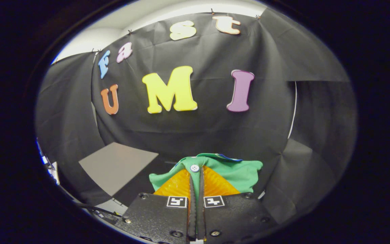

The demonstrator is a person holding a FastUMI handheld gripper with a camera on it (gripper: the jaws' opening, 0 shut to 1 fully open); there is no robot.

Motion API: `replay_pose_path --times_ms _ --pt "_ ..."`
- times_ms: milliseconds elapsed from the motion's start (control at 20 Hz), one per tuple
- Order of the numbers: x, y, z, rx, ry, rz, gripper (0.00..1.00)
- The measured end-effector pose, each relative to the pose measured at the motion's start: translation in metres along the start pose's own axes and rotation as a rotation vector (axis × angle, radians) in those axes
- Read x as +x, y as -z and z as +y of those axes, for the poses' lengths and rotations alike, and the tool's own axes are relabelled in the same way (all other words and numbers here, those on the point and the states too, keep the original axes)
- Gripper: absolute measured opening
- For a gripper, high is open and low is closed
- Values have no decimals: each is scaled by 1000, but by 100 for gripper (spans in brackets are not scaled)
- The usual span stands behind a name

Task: Put the clothes into the washing machine and then close the washing machine lid.

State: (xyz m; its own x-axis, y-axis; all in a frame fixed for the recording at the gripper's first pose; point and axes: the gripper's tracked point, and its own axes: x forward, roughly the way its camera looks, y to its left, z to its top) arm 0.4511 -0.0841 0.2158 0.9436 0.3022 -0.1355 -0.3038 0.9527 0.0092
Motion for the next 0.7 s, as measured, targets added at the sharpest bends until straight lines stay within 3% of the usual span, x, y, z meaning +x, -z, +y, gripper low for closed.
replay_pose_path --times_ms 250,700 --pt "29 67 -14 10 16 121 5" --pt "77 143 -2 49 5 287 5"
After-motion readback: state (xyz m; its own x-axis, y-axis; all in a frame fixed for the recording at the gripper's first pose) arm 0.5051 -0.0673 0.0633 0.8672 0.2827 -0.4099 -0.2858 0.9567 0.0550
